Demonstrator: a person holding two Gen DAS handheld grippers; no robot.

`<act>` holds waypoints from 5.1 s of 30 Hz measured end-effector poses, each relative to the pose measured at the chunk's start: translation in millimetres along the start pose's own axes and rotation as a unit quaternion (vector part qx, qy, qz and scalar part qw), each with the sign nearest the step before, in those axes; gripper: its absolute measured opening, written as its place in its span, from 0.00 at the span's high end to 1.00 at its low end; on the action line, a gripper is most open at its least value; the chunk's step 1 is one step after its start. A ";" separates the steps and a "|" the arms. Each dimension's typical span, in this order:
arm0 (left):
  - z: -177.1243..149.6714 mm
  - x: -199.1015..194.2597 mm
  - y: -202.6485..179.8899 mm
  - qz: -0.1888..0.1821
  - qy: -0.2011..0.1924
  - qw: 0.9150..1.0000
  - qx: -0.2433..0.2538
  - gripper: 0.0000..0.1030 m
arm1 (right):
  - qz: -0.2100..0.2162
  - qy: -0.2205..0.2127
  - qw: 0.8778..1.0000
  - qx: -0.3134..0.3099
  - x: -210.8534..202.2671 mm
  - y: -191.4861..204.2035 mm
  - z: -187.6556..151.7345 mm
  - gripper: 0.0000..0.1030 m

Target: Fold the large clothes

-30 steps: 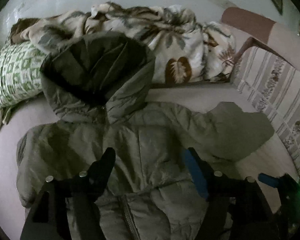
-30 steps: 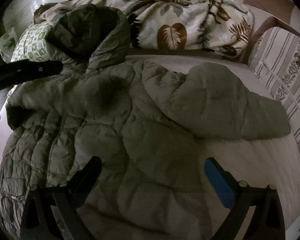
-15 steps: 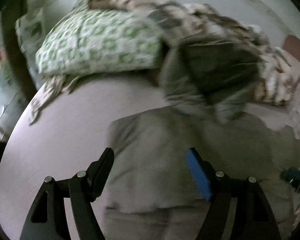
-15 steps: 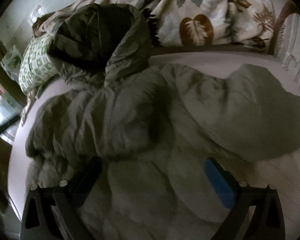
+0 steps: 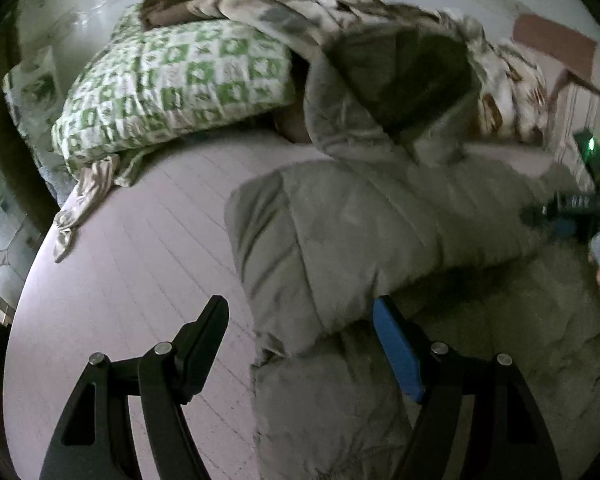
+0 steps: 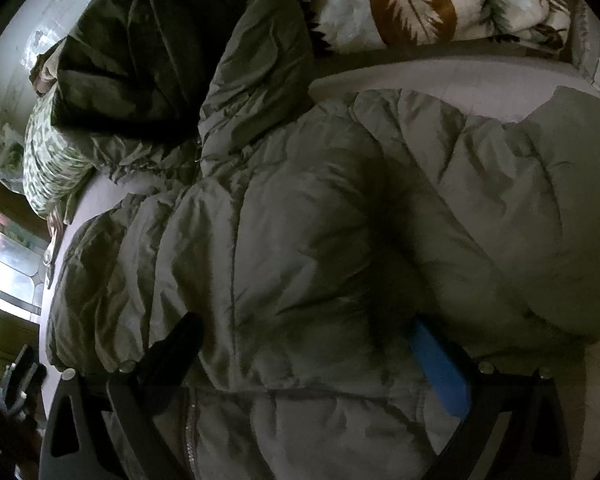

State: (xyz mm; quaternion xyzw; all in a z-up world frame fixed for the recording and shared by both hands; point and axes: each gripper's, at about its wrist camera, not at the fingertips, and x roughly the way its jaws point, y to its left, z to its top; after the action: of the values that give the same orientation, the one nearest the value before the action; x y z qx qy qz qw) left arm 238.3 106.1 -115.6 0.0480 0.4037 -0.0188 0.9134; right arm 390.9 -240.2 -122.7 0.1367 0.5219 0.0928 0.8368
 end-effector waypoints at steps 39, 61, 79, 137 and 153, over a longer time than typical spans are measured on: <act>-30.3 -2.5 6.0 0.013 0.048 0.998 -0.039 0.59 | -0.077 -0.049 0.994 -0.059 -51.0 -38.8 -15.5 0.58; -27.8 -72.5 -50.7 -0.005 0.026 0.999 -0.042 0.27 | -0.071 -0.098 0.989 -0.089 -147.5 -52.7 -71.2 0.06; -15.4 -79.7 -120.1 -0.027 0.025 0.999 -0.024 0.27 | -0.227 -0.135 0.962 -0.068 -187.0 -170.5 -80.7 0.06; -7.5 -33.4 -95.5 0.025 0.043 0.998 -0.044 0.27 | -0.130 -0.212 0.967 0.052 -191.6 -268.5 51.6 0.85; -56.5 -87.8 -12.1 0.038 0.021 0.992 -0.122 0.27 | -0.002 -0.205 0.956 -0.212 -198.2 47.1 7.7 0.85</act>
State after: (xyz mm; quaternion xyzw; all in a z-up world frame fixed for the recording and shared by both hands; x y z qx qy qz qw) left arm 136.7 99.5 -89.4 -0.0486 0.4202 0.0663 0.9037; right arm 310.4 -255.7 63.9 -0.0288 0.3080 0.1699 0.9356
